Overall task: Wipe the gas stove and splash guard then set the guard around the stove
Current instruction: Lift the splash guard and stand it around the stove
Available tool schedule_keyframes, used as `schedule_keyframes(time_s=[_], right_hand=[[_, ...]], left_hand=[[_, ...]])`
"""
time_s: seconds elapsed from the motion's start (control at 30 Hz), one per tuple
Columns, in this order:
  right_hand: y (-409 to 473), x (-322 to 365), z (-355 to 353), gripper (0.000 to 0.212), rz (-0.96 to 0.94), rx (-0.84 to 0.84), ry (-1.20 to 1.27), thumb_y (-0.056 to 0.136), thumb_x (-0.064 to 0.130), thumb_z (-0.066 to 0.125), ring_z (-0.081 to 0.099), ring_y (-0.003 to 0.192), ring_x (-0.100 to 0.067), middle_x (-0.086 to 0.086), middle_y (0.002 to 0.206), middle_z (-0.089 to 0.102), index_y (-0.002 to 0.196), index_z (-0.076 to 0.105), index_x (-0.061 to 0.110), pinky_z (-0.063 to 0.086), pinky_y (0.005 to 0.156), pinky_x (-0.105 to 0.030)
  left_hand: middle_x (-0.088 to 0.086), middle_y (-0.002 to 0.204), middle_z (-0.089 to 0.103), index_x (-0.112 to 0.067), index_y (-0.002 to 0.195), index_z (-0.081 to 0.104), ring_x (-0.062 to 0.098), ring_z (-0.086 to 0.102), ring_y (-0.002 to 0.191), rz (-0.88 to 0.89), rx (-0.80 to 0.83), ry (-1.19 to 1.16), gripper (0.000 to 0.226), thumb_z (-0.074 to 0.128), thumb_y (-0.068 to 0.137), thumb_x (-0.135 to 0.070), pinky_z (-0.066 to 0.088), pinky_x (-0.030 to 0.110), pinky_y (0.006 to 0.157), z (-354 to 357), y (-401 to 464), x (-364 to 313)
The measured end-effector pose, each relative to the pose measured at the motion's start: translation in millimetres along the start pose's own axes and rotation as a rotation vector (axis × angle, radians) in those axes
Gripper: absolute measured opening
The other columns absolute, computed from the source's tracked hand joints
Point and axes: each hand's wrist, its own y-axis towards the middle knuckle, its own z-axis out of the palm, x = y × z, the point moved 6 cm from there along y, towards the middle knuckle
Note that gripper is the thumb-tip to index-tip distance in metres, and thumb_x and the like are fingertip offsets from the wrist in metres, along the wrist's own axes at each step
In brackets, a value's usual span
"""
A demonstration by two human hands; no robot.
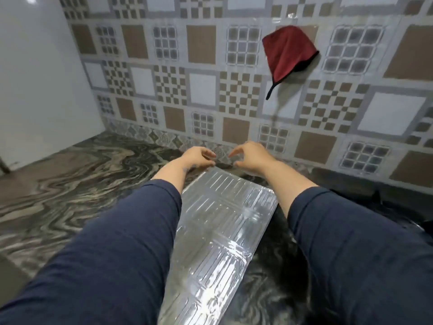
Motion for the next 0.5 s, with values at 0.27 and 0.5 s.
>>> schedule_keyframes(time_s=[0.27, 0.5], right_hand=[[-47.8, 72.1, 148.8, 0.038, -0.158, 0.374, -0.029, 0.082, 0.019, 0.067, 0.055, 0.120, -0.027, -0.007, 0.128, 0.061, 0.120, 0.063, 0.023, 0.046, 0.097, -0.036], [-63.3, 147.1, 250.4, 0.033, -0.380, 0.522, -0.063, 0.086, 0.033, 0.061, 0.047, 0.127, -0.031, -0.009, 0.136, 0.052, 0.119, 0.063, 0.029, 0.040, 0.105, -0.040]], left_hand=[[0.008, 0.129, 0.062, -0.012, 0.126, 0.060, 0.024, 0.060, 0.113, -0.300, -0.062, 0.116, 0.036, 0.061, 0.089, -0.014, 0.043, 0.022, 0.080, 12.0, -99.9, 148.9], [0.008, 0.132, 0.054, -0.023, 0.120, 0.063, 0.032, 0.047, 0.122, -0.556, -0.134, 0.220, 0.035, 0.059, 0.086, -0.029, 0.044, 0.046, 0.100, 18.8, -170.9, 274.3]])
